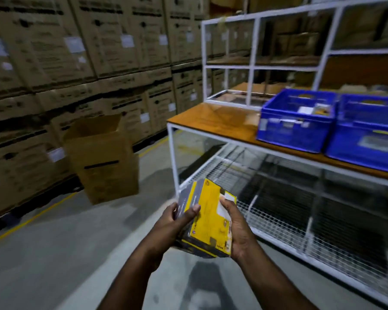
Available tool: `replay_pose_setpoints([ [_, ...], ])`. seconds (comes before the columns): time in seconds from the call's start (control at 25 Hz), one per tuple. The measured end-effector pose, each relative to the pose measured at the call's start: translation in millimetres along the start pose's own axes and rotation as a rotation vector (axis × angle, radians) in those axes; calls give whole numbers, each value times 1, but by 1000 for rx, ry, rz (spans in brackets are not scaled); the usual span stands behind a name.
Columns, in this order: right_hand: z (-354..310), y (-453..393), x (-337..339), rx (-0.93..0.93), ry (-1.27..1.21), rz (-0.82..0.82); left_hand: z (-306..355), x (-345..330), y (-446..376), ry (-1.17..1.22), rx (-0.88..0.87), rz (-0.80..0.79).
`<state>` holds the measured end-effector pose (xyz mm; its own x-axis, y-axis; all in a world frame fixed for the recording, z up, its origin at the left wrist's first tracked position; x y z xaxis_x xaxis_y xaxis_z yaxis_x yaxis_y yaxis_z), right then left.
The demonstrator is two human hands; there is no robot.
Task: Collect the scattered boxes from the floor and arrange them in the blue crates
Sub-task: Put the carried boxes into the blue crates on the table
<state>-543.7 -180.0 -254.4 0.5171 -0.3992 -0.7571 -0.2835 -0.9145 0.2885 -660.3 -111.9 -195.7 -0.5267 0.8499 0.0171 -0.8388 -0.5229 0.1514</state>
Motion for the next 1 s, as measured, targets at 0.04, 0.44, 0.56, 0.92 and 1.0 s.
replay_pose_setpoints([
  [0.04,-25,7,20,58,16,47,3,-25,-23,-5,8,-41],
  [0.44,-214,56,149,414,-43,352,26,-208,-208,107,-20,-306],
  [0.56,-267,52,180,541,-49,421,35,-249,-269,163,-10,-380],
  [0.92,-415,40,240,755,125,554,83,-370,-438,317,33,-618],
  [1.0,-441,46,254,748,216,552,89,-400,-453,284,-1,-706],
])
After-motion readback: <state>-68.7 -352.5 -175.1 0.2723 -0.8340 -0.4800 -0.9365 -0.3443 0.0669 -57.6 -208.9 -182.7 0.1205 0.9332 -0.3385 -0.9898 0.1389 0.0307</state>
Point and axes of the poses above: each hand's wrist, its own y-axis away from the middle knuckle, its own x-axis out of the back of the hand, z = x × y, the point moved 7 cm from there along -y, towards the middle knuckle, and after that the axes turned 6 degrees about -z, right-handed, at the moved point
